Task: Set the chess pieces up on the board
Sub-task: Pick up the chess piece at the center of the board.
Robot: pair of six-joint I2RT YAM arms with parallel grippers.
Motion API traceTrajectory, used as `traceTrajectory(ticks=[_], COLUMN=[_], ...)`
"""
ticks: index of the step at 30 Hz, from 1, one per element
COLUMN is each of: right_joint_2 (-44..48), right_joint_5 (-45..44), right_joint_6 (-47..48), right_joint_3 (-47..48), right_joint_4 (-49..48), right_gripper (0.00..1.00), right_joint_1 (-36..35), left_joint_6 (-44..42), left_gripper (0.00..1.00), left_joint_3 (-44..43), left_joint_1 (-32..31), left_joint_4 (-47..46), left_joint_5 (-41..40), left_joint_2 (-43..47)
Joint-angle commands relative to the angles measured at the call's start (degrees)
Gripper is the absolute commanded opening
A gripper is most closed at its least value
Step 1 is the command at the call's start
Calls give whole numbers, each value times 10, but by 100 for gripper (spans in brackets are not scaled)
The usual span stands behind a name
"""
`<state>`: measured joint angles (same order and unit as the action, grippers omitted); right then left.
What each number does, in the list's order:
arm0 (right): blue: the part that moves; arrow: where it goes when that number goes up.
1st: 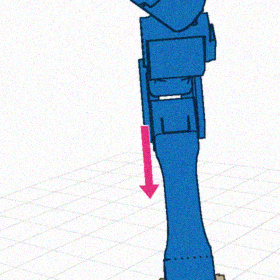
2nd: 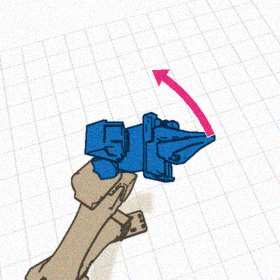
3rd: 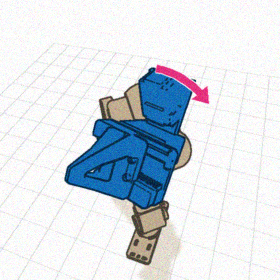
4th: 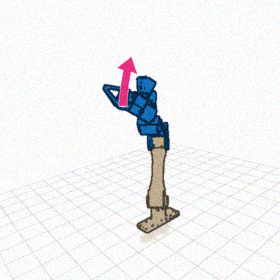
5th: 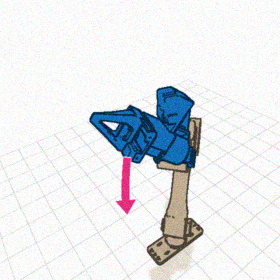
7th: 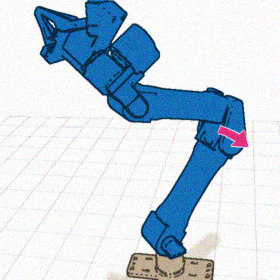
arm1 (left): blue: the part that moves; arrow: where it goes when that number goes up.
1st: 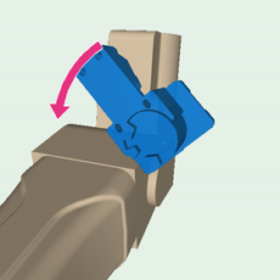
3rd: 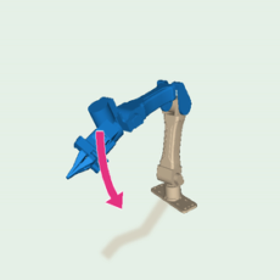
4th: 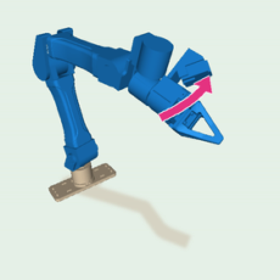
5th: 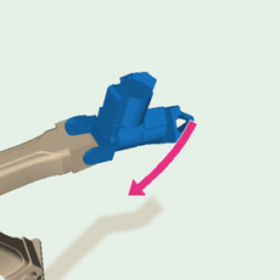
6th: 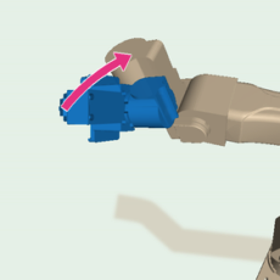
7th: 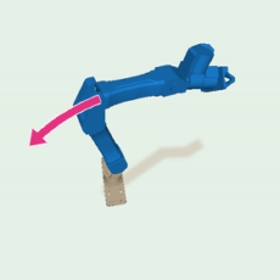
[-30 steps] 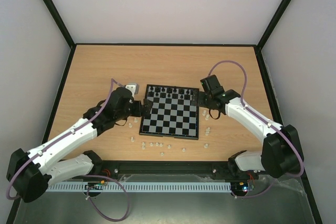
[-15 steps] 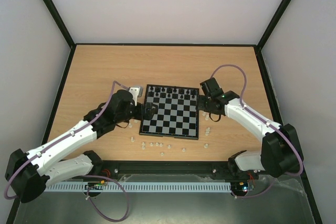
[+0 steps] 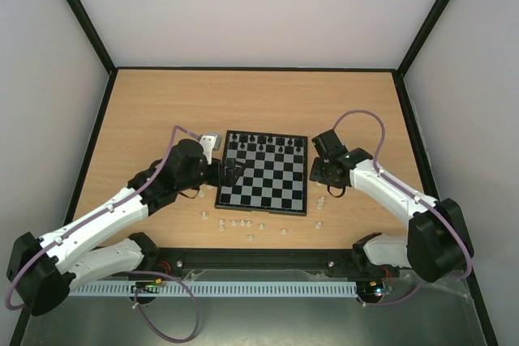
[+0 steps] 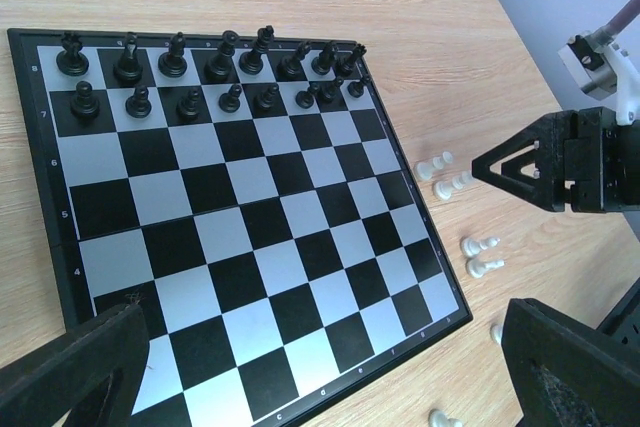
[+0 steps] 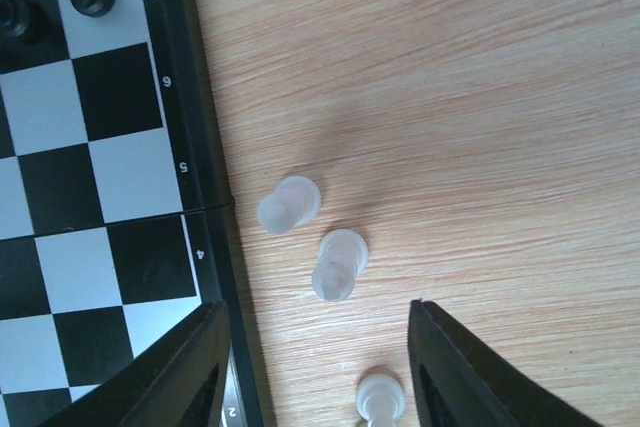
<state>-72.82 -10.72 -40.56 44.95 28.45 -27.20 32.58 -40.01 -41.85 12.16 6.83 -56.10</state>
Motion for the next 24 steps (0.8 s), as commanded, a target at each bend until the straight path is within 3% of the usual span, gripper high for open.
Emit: traceTrajectory(ticks=[1, 24], right_joint_2=[-16, -88], right_joint_5=[-1, -25], right_joint_6=[-3, 21], right_joint_3=[-14, 13], right_joint_4=[17, -5], right_gripper=[47, 29], right_joint_1=[2, 2], left_joint_6=[-1, -1], left_gripper=[99, 100], left_joint_3=[5, -3], left_joint_1=[-2, -2], left_joint_4=[-9, 1], left_joint_5=[6, -10], left_joint_2=[6, 0])
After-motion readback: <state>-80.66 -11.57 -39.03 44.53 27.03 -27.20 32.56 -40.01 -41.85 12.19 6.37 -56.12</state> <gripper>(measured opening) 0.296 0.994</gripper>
